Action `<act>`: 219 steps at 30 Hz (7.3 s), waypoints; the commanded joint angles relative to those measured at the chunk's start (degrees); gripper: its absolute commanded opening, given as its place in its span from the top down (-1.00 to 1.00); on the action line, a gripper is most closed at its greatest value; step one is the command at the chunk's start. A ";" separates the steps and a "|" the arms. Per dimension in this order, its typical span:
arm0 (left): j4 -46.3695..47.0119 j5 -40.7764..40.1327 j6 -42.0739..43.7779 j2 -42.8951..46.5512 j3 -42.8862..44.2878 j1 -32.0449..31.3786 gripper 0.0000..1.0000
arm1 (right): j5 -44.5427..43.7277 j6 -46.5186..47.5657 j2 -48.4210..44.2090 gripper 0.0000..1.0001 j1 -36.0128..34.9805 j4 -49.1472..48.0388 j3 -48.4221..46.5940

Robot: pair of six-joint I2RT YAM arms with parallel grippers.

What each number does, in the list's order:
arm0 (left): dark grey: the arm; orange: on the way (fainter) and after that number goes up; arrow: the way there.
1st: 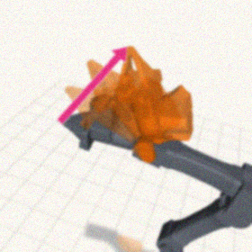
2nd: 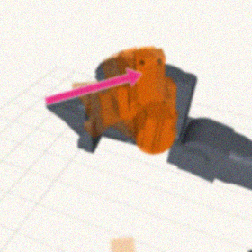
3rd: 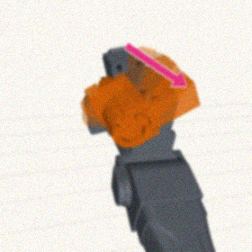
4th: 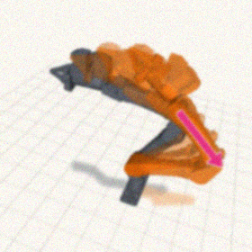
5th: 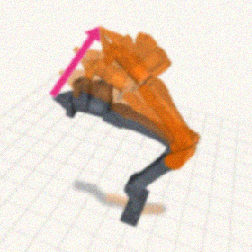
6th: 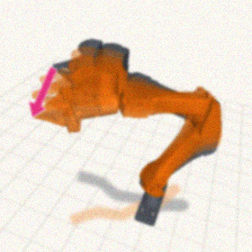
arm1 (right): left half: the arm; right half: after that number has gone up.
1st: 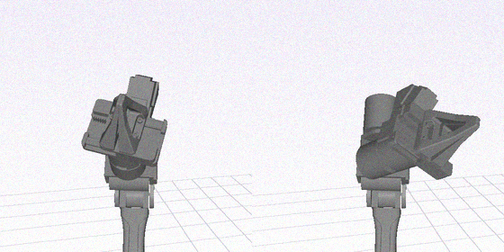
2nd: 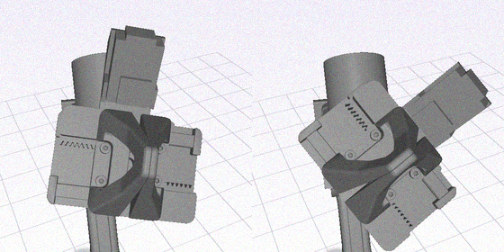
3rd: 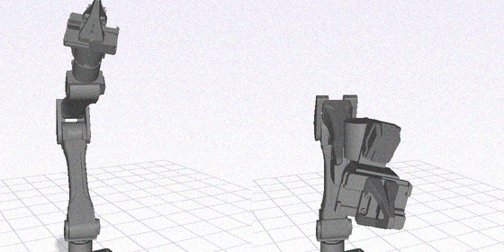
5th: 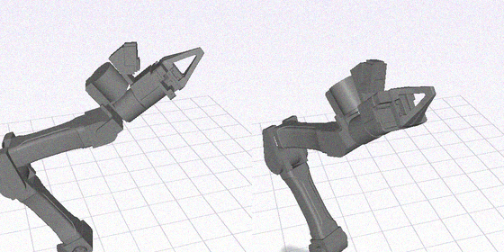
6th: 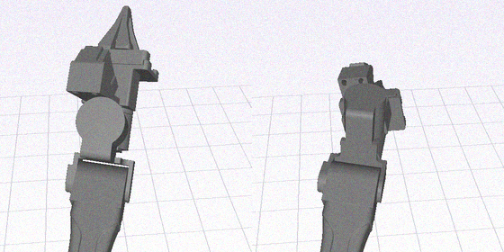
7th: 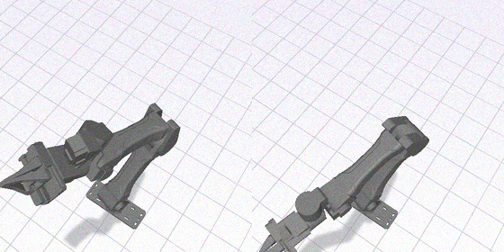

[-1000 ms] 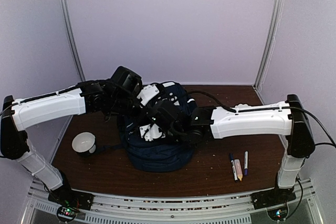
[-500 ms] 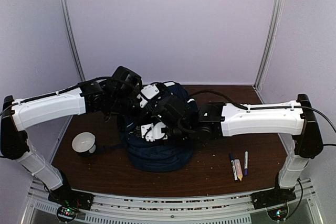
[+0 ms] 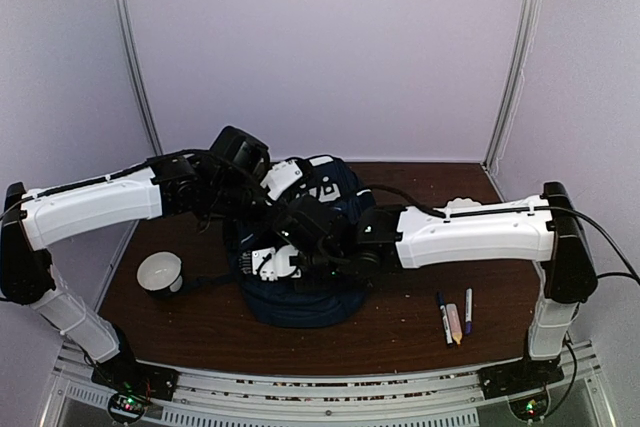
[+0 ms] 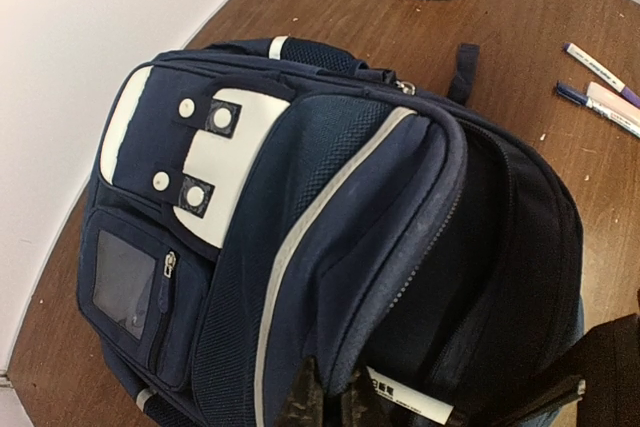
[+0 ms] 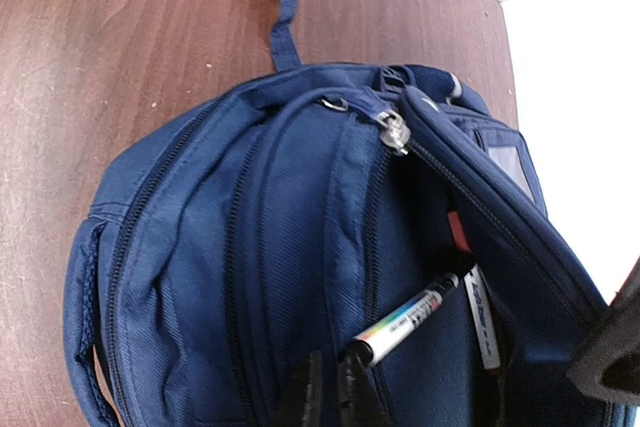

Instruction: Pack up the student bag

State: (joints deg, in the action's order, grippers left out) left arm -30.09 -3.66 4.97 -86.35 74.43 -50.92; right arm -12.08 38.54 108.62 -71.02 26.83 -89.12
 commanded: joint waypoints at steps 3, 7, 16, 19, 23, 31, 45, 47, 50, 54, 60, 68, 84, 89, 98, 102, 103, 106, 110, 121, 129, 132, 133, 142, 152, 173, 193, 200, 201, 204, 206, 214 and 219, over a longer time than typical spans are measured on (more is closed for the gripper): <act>5.48 0.03 -0.24 3.30 1.02 0.64 1.00 | 2.55 0.09 1.66 0.91 -0.78 -1.43 -1.32; 5.36 -0.07 -0.16 3.50 0.99 0.69 1.00 | -0.93 1.03 3.25 0.93 -0.96 -4.52 -1.26; 4.97 0.76 0.17 2.85 1.25 0.80 1.00 | -12.38 1.33 4.69 0.99 1.15 -3.80 -0.57; 4.95 1.05 0.30 3.01 1.16 0.78 1.00 | -16.98 2.07 0.50 1.00 2.51 -6.87 6.44; 4.95 1.02 0.34 2.92 1.24 0.76 1.00 | -19.85 0.49 -6.16 1.00 5.26 -9.94 14.61; 4.95 1.22 0.26 2.35 1.33 0.77 1.00 | -15.13 -1.52 -11.41 1.00 6.36 -6.40 16.84; 3.92 -5.93 2.01 3.57 1.48 0.79 1.00 | 18.81 -2.26 -29.80 0.65 13.38 20.97 27.22; 6.63 -4.20 1.60 3.71 -0.60 0.97 1.00 | 20.34 -0.42 -32.87 0.65 16.80 23.92 31.73; 1.75 0.22 1.71 -0.23 3.77 0.99 1.00 | 22.46 6.12 -37.65 0.67 22.89 30.93 36.36; 1.31 1.03 1.65 -1.20 3.91 0.99 1.00 | 17.00 17.20 -41.87 0.61 26.80 37.86 42.18; 2.02 2.16 1.66 -1.63 3.52 0.99 1.00 | 9.28 24.38 -43.30 0.42 27.59 37.36 46.30; 1.97 1.65 1.73 -1.38 3.27 0.97 1.00 | 5.22 32.44 -42.78 0.31 27.68 33.66 47.87; 1.79 0.69 1.85 -0.91 3.44 0.99 1.00 | 0.75 38.10 -36.96 0.30 28.18 20.94 53.92; 1.79 0.50 1.89 -0.80 3.36 0.91 1.00 | 1.62 38.74 -35.27 0.28 29.53 20.08 54.96; 1.75 0.57 2.00 -1.10 3.35 0.91 1.00 | 1.84 38.81 -32.16 0.33 32.79 17.66 56.46; 1.72 0.67 2.06 -1.22 3.35 0.97 1.00 | 2.35 38.15 -31.08 0.40 34.87 17.97 56.61; 1.72 0.67 2.06 -1.34 3.35 0.92 1.00 | 2.80 38.04 -30.93 0.43 35.58 18.13 56.75; 1.70 0.83 2.10 -1.38 3.44 0.98 1.00 | 3.33 37.67 -30.38 0.57 38.01 18.54 57.11; 1.72 0.98 2.15 -1.46 3.44 0.95 1.00 | 3.32 38.00 -30.45 0.67 40.92 18.30 58.18; 1.35 1.62 2.15 -1.69 3.79 0.96 1.00 | 9.16 32.44 -27.33 0.62 48.80 23.41 53.93; 1.28 2.16 2.06 -1.56 3.88 0.95 1.00 | 13.99 28.80 -27.45 0.48 48.96 22.74 54.63; 1.26 2.25 2.04 -1.49 3.88 0.96 1.00 | 15.14 28.21 -27.28 0.46 49.02 22.12 55.07; 1.28 2.30 2.03 -1.52 3.88 0.91 1.00 | 15.46 27.97 -27.42 0.46 48.97 21.86 55.24; 1.26 2.33 1.87 -1.67 3.88 0.90 1.00 | 15.83 27.58 -28.92 0.51 48.88 19.75 56.54; 1.26 1.99 1.97 -1.81 3.88 0.92 1.00 | 16.36 26.80 -26.49 0.84 48.86 21.27 55.54; 1.30 2.51 1.78 -2.28 4.10 0.97 1.00 | 20.87 17.01 -30.32 0.90 36.13 35.51 22.02; 2.01 8.89 -0.94 -1.78 4.32 1.21 1.00 | 0.17 13.47 -9.82 0.89 6.52 8.62 1.40; 1.97 8.98 -0.94 -1.26 4.26 1.25 1.00 | -0.66 14.00 -5.40 0.89 5.52 1.93 0.59; 1.96 8.95 -0.93 -1.20 4.27 1.26 1.00 | -0.44 14.08 -4.87 0.88 5.53 1.29 0.38; 1.97 8.94 -0.87 -1.11 4.32 1.25 1.00 | 0.79 14.37 -3.13 0.88 5.45 0.11 -0.44; 1.88 8.96 -0.84 -0.95 4.32 1.23 1.00 | 1.68 14.24 -2.09 0.88 5.46 -1.12 -0.25; 1.70 8.43 -0.58 -0.36 4.33 1.21 1.00 | -0.65 16.74 2.64 0.88 5.64 -6.82 2.97; 1.76 8.37 -0.49 0.01 4.32 1.26 1.00 | -3.71 17.90 4.24 0.88 6.22 -8.52 4.07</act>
State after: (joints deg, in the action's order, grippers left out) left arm -32.01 3.46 4.86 -89.14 76.40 -49.80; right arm -12.14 55.29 111.28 -65.21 20.53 -86.28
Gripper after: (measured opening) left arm 0.030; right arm 0.088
